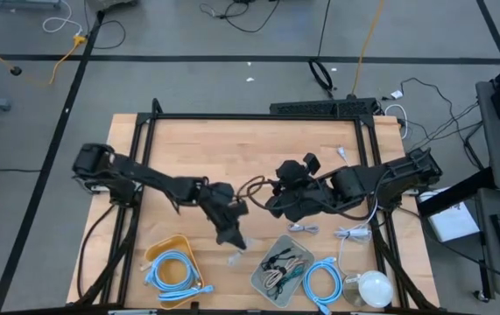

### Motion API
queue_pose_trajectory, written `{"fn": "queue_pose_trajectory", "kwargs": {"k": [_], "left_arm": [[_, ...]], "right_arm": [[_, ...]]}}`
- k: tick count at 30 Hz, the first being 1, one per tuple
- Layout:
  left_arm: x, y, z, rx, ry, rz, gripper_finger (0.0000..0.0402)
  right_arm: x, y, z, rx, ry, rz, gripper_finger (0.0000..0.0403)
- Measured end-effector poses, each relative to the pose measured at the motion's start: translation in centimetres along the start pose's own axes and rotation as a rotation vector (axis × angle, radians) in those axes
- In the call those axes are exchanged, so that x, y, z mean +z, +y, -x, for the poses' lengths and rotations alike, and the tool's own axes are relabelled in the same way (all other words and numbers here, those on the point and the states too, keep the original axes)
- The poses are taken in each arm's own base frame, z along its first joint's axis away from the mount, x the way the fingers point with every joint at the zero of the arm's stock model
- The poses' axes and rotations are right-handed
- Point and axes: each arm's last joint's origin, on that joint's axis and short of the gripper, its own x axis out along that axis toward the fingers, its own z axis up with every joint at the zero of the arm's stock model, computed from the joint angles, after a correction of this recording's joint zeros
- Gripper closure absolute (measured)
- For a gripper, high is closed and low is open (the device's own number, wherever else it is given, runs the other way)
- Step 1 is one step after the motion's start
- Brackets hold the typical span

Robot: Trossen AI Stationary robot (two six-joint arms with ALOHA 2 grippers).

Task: Sort cables
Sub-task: Put the gray charger cable into the gray bin

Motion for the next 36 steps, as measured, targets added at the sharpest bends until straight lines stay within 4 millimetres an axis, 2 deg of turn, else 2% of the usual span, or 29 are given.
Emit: {"fn": "queue_pose_trajectory", "kwargs": {"k": [4, 8, 12, 18, 26, 32, 36], "left_arm": [[0.4, 0.2, -2.2, -0.04, -0.039, -0.017, 0.0388], [2.1, -1.0, -3.9, -0.065, -0.04, -0.066, 0.0388], [3.7, -2.3, -5.9, -0.059, 0.011, -0.12, 0.0388], [4.4, -2.1, -8.6, -0.005, 0.119, -0.156, 0.0388], [5.6, -1.1, -8.2, 0.04, 0.037, -0.164, 0.0388], [5.9, -1.1, -8.1, 0.033, 0.016, -0.157, 0.0386], [5.6, -1.3, -8.3, 0.025, 0.028, -0.179, 0.0352]], "right_arm": [[0.1, 0.1, 0.0, 0.005, -0.005, -0.01, 0.0248], [0.2, 0.2, 0.0, 0.019, -0.015, -0.023, 0.0248], [0.4, 0.4, 0.0, 0.035, -0.037, -0.023, 0.0248], [0.7, 0.7, 0.0, 0.054, -0.056, -0.03, 0.0248], [0.7, 0.8, 0.2, 0.063, -0.065, -0.033, 0.0248], [0.7, 0.8, 0.2, 0.067, -0.063, -0.032, 0.0248], [0.7, 0.9, 0.2, 0.07, -0.061, -0.028, 0.0248]]}}
